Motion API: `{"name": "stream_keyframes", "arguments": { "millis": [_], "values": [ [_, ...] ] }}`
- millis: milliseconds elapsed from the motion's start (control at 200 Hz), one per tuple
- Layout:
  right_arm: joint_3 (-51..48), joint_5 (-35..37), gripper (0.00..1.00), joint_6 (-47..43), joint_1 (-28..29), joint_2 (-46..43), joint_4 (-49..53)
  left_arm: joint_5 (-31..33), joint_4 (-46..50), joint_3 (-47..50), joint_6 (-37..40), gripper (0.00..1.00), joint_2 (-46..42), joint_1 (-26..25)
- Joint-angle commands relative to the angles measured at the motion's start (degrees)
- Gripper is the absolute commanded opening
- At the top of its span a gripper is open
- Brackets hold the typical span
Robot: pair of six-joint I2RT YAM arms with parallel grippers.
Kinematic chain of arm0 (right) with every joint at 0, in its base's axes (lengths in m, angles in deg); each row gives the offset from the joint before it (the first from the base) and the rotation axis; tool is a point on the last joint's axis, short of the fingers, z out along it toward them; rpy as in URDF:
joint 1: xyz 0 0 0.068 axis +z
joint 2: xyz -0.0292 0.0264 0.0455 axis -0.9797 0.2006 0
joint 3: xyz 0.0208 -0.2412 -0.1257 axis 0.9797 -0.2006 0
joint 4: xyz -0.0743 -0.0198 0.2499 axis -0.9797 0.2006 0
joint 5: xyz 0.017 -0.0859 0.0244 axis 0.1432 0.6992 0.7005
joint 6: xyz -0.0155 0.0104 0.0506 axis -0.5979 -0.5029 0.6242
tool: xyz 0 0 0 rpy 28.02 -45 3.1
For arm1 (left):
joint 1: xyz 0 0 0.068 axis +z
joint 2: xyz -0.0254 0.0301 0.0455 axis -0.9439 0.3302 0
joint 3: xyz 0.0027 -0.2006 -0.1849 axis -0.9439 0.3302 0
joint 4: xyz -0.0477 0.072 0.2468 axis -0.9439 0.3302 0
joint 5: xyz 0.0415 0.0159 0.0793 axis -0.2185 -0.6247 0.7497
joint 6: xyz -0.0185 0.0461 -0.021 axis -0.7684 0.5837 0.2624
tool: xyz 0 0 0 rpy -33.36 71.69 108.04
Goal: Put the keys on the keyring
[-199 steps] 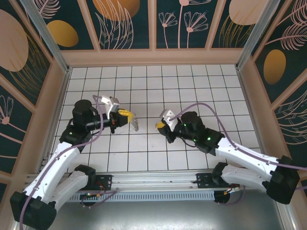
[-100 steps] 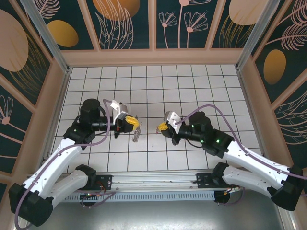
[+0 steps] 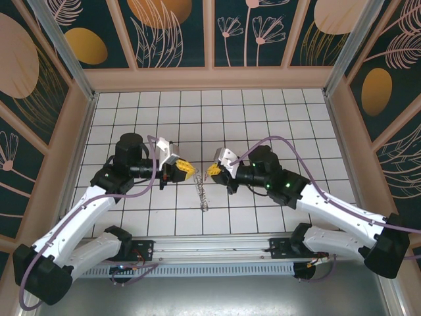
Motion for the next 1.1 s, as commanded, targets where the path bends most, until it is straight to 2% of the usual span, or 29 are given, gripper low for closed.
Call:
{"name": "stream_keyframes", "arguments": {
  "millis": [0,611,1096],
  "values": [
    [2.6,-2.5,0.00,-0.9,0.6,0.2,-4.3,-0.6,0.7,-1.9,2.0,0.00,0.3,-0.6],
    [4.1,-2.8,0.00,-0.9,2.4,2.8,-5.6,0.4,1.0,-1.9,2.5,0.00,0.6,-1.2],
    [3.6,-0.6,0.00,-0.9,2.5,0.8,-4.0,1.5,1.0,-1.9,2.6,0.00,0.5,-1.3]
  ]
}}
